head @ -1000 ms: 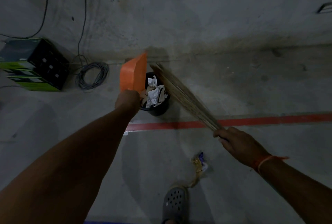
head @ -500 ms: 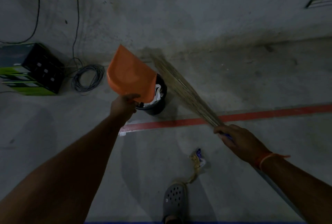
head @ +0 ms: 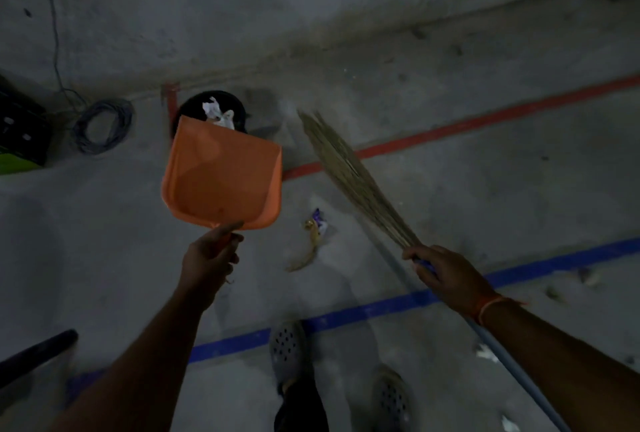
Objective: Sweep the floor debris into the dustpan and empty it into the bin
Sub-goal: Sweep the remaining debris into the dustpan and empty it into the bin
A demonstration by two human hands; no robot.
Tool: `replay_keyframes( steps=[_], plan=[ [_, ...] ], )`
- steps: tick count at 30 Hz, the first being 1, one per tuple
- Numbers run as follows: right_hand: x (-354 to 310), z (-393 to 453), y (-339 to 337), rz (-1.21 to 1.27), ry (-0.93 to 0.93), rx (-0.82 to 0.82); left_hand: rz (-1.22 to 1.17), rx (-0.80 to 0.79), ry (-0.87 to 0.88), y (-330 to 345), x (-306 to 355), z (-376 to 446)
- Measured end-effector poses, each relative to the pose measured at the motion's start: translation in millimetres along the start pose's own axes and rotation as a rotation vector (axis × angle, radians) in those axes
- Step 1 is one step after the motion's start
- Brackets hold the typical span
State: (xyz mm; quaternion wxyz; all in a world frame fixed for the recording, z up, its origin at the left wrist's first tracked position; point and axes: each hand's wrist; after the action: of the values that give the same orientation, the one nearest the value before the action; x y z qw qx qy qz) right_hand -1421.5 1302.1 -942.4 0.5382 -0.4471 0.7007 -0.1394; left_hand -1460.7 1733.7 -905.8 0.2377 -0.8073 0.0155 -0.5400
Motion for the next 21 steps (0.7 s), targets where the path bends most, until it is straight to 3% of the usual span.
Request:
replay_keyframes(
  steps=[6,15,21],
  plan=[
    [40,-49,61,-0.018,0.099,-0.089,-0.048,-0.037,-0.001,25,-32,-70],
    [33,-8,223,-0.09,0.159,-0.162,-0.109,0.036,0.021,14,-142,-127],
    [86,-103,253,-0.05,0.339,-0.076,-0.119,-0.024,-0.023,7,-196,-201]
  ],
)
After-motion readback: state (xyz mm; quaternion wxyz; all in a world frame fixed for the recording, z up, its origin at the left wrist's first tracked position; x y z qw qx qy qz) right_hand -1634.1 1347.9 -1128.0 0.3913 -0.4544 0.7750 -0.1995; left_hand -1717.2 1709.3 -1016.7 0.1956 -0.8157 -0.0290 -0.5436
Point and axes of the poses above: each hand's wrist, its own z-axis towards the middle knuckle, its own y-axis out of the palm, x = y × z, and after that the axes turned 6 degrees about y, right-handed
